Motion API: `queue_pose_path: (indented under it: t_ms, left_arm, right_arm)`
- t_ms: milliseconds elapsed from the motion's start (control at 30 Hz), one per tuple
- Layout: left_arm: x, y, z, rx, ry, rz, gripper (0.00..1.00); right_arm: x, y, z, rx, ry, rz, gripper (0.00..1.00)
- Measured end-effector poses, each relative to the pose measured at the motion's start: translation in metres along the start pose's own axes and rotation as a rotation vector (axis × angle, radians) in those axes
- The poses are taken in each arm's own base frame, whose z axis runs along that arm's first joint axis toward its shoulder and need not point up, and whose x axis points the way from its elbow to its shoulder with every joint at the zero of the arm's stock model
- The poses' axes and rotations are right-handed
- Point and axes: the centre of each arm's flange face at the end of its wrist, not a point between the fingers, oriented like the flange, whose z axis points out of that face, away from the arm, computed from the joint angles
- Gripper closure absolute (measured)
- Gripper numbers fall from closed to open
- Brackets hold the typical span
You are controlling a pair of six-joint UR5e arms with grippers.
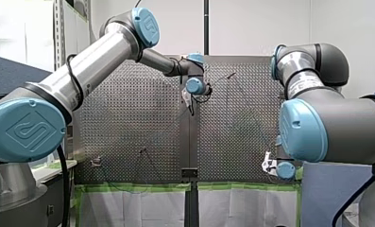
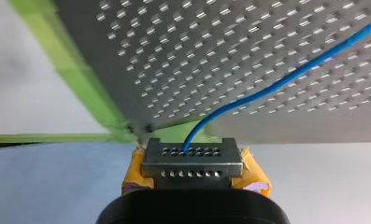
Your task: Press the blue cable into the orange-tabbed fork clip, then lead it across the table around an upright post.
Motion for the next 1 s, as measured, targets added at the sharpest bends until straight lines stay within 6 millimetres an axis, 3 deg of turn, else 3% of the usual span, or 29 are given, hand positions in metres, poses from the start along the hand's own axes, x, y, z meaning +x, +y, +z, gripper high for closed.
queue_pose_path:
  t_ms: [33,100,167,367,733,1000]
  left_arm:
    - [0.000,0.000,0.000,-0.001,0.001,0.002,0.42]
    - [0.000,0.000,0.000,-0.005,0.001,0.006,0.09]
    - [0.001,0.000,-0.001,-0.012,0.002,0.011,0.06]
    - [0.002,0.000,-0.001,0.005,0.016,-0.002,0.00]
    - [0.010,0.000,-0.003,0.035,0.041,-0.037,0.00]
    - [0.013,0.000,-0.004,0.033,0.043,-0.040,0.00]
  right_arm:
    - [-0.005,0.001,0.000,0.001,-0.006,0.000,1.00]
    - [-0.014,0.003,-0.001,0.002,-0.017,-0.001,1.00]
    - [-0.019,0.004,0.000,0.003,-0.023,-0.003,1.00]
    - [-0.022,0.005,0.001,0.004,-0.025,-0.006,1.00]
    - [-0.010,0.013,0.017,-0.003,-0.001,0.026,1.00]
    - [-0.011,0.025,0.020,-0.014,-0.002,0.050,1.00]
